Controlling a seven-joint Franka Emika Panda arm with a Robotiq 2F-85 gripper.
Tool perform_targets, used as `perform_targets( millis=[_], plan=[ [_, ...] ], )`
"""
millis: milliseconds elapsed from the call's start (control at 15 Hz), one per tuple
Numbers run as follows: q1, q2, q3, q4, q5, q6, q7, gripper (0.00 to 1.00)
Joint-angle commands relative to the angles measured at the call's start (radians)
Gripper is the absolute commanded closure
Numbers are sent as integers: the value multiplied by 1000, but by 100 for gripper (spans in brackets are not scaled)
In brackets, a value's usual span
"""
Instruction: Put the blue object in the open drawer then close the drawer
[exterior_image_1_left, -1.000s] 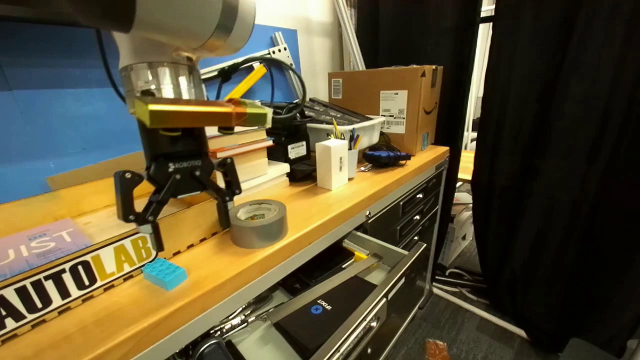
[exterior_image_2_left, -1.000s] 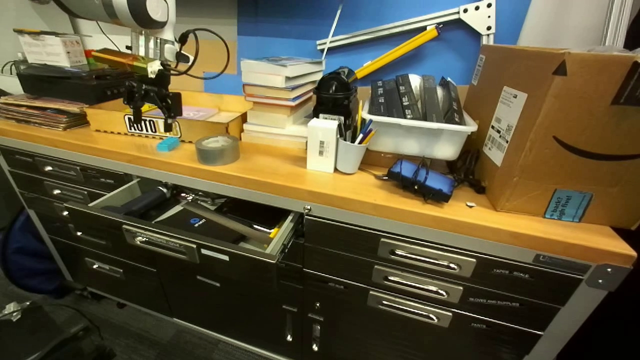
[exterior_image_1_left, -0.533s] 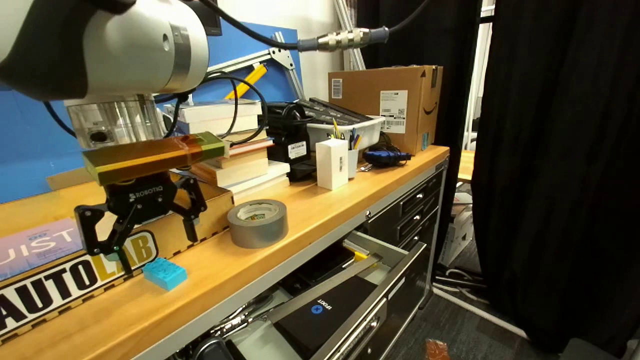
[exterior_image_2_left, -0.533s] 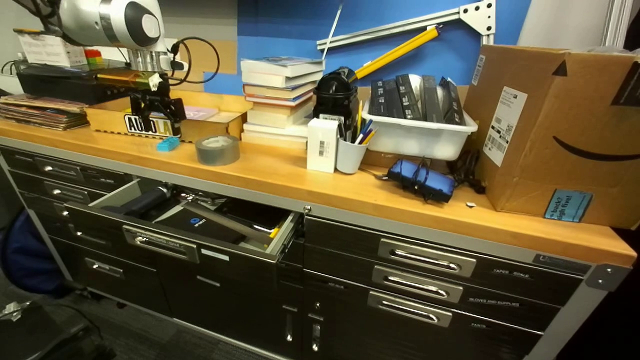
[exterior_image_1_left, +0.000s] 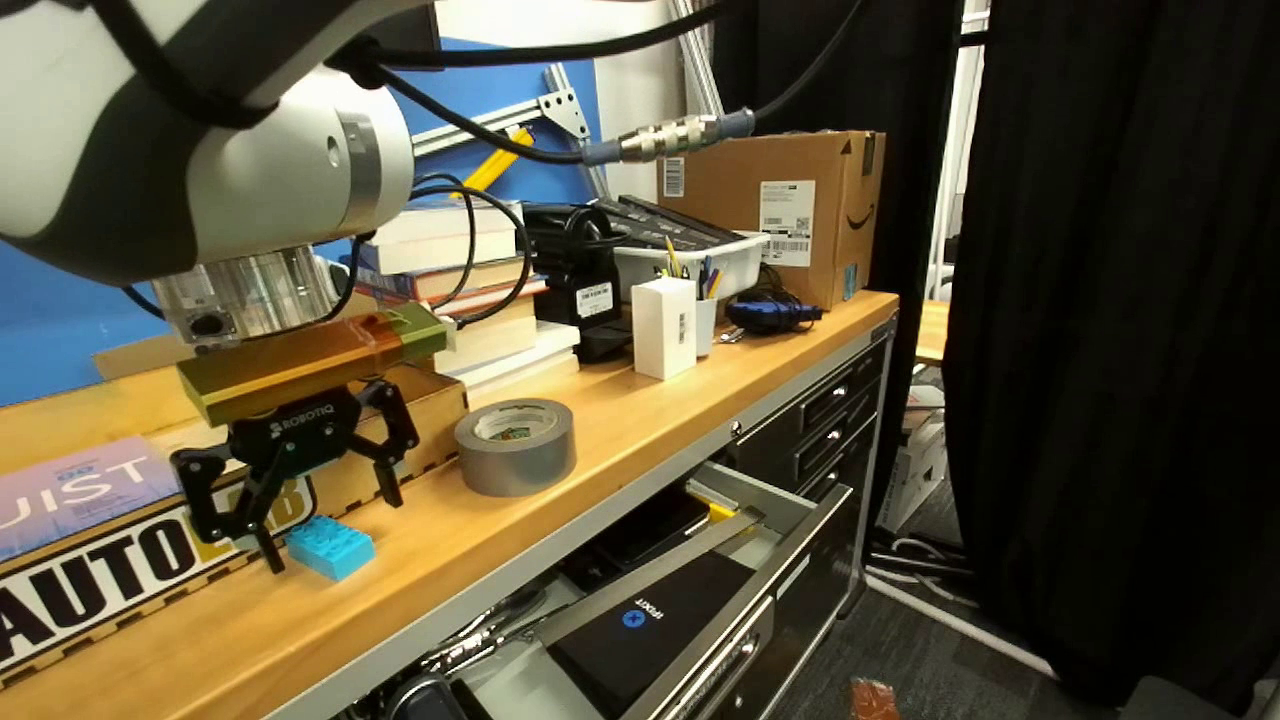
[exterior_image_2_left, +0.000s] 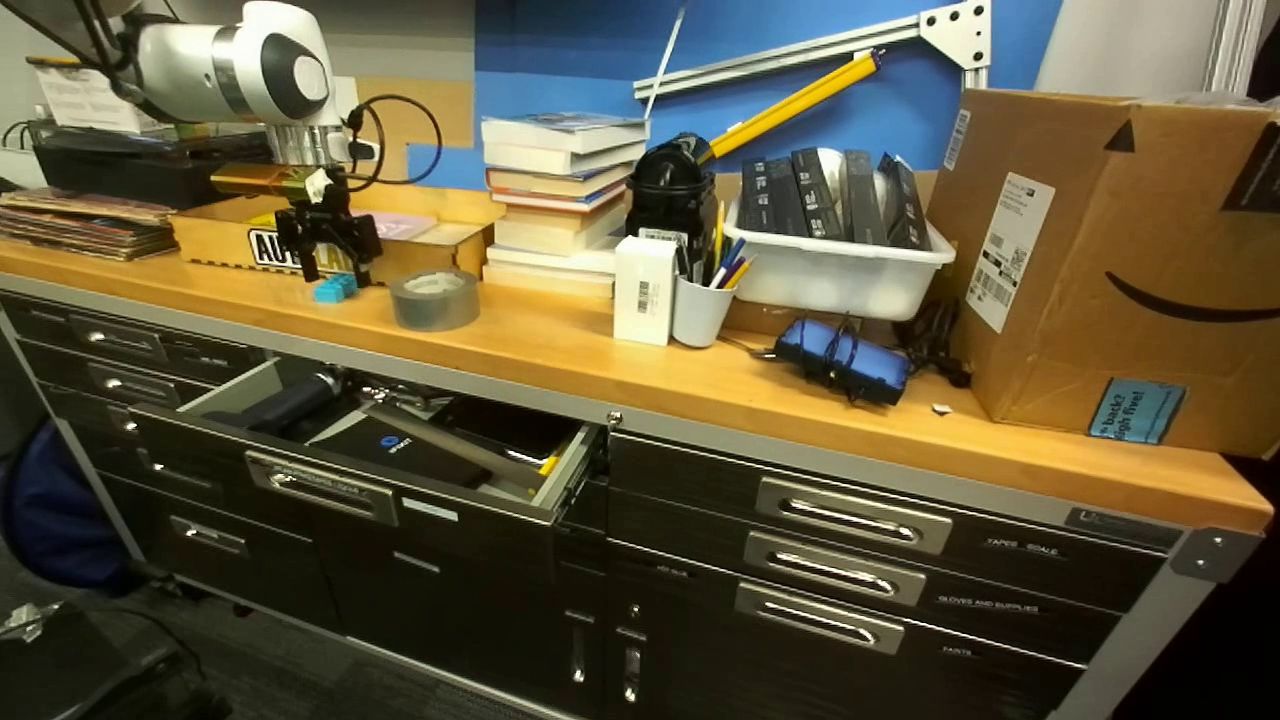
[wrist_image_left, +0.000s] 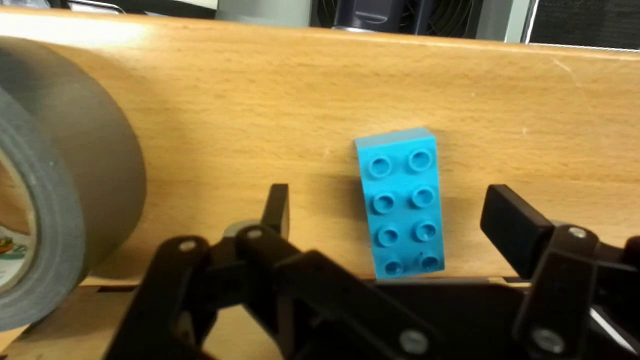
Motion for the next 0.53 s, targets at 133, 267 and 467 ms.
perform_targets(
  millis=[133, 267, 467],
  plan=[
    [4, 11, -22, 21, 15, 29, 13, 51],
    [-3, 1, -21, 9, 31, 34, 11, 65],
    [-17, -32, -17, -23, 60, -1, 3, 89]
  ],
)
